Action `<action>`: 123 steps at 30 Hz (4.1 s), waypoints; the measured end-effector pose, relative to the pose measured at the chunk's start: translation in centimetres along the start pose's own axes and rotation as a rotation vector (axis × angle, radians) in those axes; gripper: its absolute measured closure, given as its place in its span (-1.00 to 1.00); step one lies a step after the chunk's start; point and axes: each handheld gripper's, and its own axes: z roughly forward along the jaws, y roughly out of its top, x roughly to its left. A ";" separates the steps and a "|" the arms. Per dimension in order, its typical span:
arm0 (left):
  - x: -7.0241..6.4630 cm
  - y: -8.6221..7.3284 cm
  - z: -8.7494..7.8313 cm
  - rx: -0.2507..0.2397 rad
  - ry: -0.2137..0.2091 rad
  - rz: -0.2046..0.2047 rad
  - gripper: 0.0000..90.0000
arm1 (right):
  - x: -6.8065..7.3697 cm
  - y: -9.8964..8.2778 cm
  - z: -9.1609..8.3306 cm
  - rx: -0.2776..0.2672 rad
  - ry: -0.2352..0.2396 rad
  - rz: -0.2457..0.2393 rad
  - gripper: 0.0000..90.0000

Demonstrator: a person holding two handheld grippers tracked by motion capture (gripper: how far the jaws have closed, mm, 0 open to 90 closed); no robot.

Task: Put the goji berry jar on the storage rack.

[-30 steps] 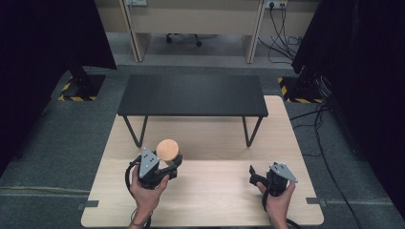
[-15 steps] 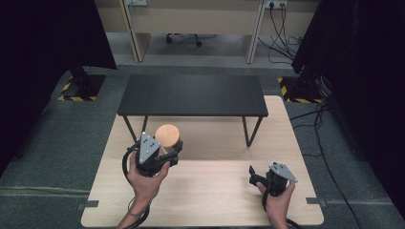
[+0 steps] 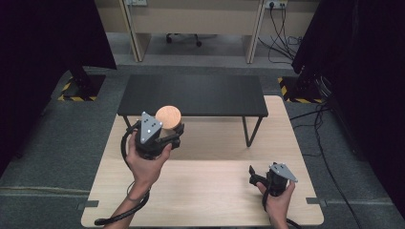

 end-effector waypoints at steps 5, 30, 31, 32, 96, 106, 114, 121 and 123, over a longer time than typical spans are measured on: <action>0.2 1.4 0.8 -0.001 0.018 0.011 -0.43 | 0.0 0.0 0.0 0.000 -0.001 0.000 -0.95; 1.5 3.3 6.6 0.052 0.103 0.000 -0.43 | 0.0 -0.1 0.0 -0.005 0.005 -0.005 -0.95; 1.6 3.3 7.0 0.057 0.113 0.002 -0.43 | 0.0 -0.1 0.0 -0.005 0.006 -0.006 -0.95; 1.7 3.3 7.3 0.059 0.119 0.005 -0.43 | 0.0 -0.1 0.0 -0.006 0.006 -0.008 -0.95; 4.2 3.0 11.4 0.062 0.151 -0.073 -0.77 | 0.2 -0.2 -0.1 -0.012 0.008 -0.037 -0.95; 4.0 3.4 9.4 0.041 0.148 -0.053 -0.81 | 0.2 -0.2 -0.1 -0.012 0.008 -0.032 -0.95; 3.1 3.2 8.2 0.037 0.142 -0.017 -0.81 | 0.3 -0.2 -0.1 -0.011 0.007 -0.038 -0.95; 2.5 2.5 7.4 0.028 0.120 -0.009 -0.81 | 0.3 -0.2 -0.1 -0.011 0.005 -0.042 -0.95; 2.5 2.0 7.3 0.033 0.118 -0.007 -0.81 | 0.3 -0.2 -0.1 -0.011 0.005 -0.042 -0.95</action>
